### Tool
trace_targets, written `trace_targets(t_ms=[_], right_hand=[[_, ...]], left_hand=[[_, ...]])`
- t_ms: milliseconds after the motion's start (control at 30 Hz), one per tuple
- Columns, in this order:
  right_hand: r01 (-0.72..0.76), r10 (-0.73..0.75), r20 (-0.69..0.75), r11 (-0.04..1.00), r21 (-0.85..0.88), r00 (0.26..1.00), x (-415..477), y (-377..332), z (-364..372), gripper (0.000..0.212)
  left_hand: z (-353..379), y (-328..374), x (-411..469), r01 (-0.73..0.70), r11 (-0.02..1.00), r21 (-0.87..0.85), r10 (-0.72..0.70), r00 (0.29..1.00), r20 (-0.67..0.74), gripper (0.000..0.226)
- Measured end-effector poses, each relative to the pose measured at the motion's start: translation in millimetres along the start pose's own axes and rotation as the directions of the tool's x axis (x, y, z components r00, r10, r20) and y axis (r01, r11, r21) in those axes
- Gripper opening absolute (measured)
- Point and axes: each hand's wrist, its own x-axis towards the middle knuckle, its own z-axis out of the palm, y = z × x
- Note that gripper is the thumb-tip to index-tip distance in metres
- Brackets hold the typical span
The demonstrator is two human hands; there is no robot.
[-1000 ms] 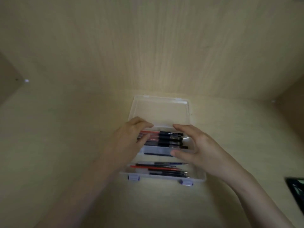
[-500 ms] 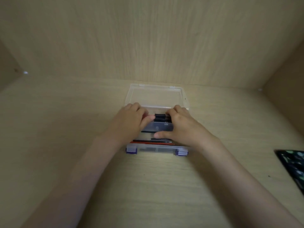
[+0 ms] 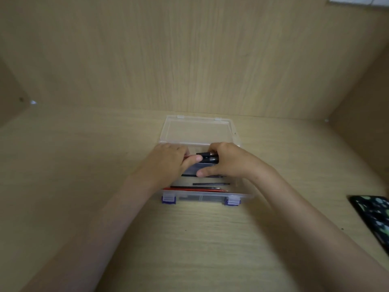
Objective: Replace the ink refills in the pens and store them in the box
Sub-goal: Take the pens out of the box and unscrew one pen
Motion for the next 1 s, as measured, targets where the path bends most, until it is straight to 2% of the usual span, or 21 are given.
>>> trace_targets(t_ms=[100,233,367,467,533,633,767,833,933,1000], right_hand=[[-0.016,0.014,0.105,0.999,0.027,0.994,2.7,-3.9,-9.2,0.048],[-0.011,0.007,0.219,1.0,0.019,0.976,7.0,-6.4,-19.5,0.038],[0.011,-0.027,0.258,0.998,0.063,0.966,9.8,-2.1,-23.1,0.032],[0.018,-0.043,0.262,0.995,0.094,0.964,11.7,1.7,-23.3,0.038],[0.022,-0.049,0.25,0.994,0.109,0.967,12.0,3.2,-23.8,0.044],[0.026,-0.062,0.264,0.99,0.136,0.963,12.0,4.6,-25.2,0.038],[0.049,-0.094,0.279,0.985,0.164,0.956,12.4,6.0,-26.5,0.041],[0.059,-0.109,0.281,0.981,0.183,0.953,11.9,8.1,-28.8,0.035],[0.078,-0.138,0.255,0.97,0.23,0.957,11.0,11.8,-32.9,0.027],[0.093,-0.154,0.22,0.96,0.265,0.963,9.3,12.9,-33.4,0.03]], left_hand=[[-3.9,-1.6,1.8,-0.005,0.998,-0.069,0.006,1.0,0.024,0.054],[-12.2,-1.8,7.2,0.084,0.991,-0.101,-0.063,0.979,0.196,0.055],[-19.6,-1.6,16.0,0.137,0.977,-0.161,-0.077,0.94,0.332,0.054],[-21.7,-5.0,17.5,0.153,0.958,-0.243,-0.047,0.919,0.391,0.039],[-22.0,-5.9,17.3,0.145,0.953,-0.265,-0.028,0.916,0.4,0.033],[-22.5,-4.3,17.9,0.114,0.962,-0.248,-0.012,0.925,0.381,0.031],[-24.9,-5.5,19.4,0.128,0.949,-0.289,-0.011,0.927,0.375,0.039],[-27.5,-6.4,20.0,0.125,0.94,-0.318,0.009,0.921,0.389,0.038],[-31.8,-8.0,20.1,0.147,0.904,-0.402,0.022,0.922,0.387,0.037],[-34.6,-8.2,21.2,0.148,0.892,-0.428,0.018,0.933,0.359,0.035]])
